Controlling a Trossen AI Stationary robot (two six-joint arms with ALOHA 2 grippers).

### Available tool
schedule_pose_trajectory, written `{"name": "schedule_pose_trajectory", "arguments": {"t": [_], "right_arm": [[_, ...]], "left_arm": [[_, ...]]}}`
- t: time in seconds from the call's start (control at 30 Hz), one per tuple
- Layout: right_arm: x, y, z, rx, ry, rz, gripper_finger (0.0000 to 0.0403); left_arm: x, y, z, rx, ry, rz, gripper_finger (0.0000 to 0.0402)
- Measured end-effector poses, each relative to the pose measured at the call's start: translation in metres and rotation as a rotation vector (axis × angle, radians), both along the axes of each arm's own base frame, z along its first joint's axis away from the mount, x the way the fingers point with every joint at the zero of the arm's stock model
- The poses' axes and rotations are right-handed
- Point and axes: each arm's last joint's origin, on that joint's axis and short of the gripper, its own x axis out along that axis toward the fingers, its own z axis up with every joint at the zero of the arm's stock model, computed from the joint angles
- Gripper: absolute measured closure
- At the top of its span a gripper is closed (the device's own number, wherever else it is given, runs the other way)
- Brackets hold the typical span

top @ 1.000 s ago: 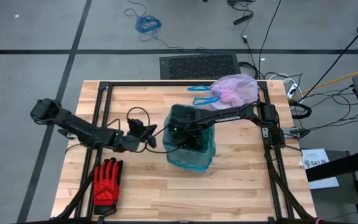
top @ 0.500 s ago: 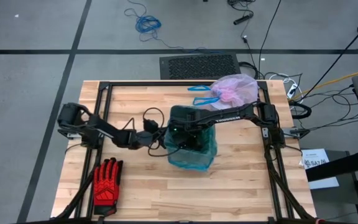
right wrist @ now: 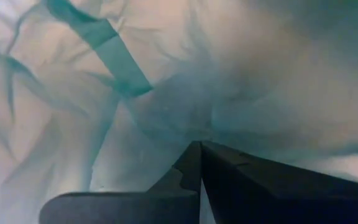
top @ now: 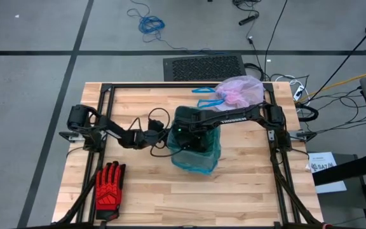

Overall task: Place trash/remove bag and relplace
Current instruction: Insert the blue trash bag into the trash bin

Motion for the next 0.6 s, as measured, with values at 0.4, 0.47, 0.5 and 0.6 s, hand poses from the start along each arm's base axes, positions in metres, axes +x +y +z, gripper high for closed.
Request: {"name": "schedule_pose_trajectory", "arguments": {"t": [0.4, 0.47, 0.5, 0.6], "right_arm": [[-0.014, 0.000, 0.040, -0.076, -0.094, 0.039, 0.0403], [-0.016, 0.000, 0.042, -0.086, -0.088, 0.052, 0.0403], [-0.017, 0.000, 0.042, -0.086, -0.081, 0.055, 0.0403], [-0.019, 0.000, 0.042, -0.085, -0.064, 0.059, 0.0403]], "left_arm": [[0.000, 0.003, -0.001, -0.005, 0.013, -0.005, 0.0402], [0.000, 0.003, -0.001, -0.004, 0.015, -0.005, 0.0402], [0.000, 0.003, -0.001, -0.004, 0.015, -0.005, 0.0402], [-0.001, 0.003, -0.002, -0.005, 0.023, -0.007, 0.0402]]}}
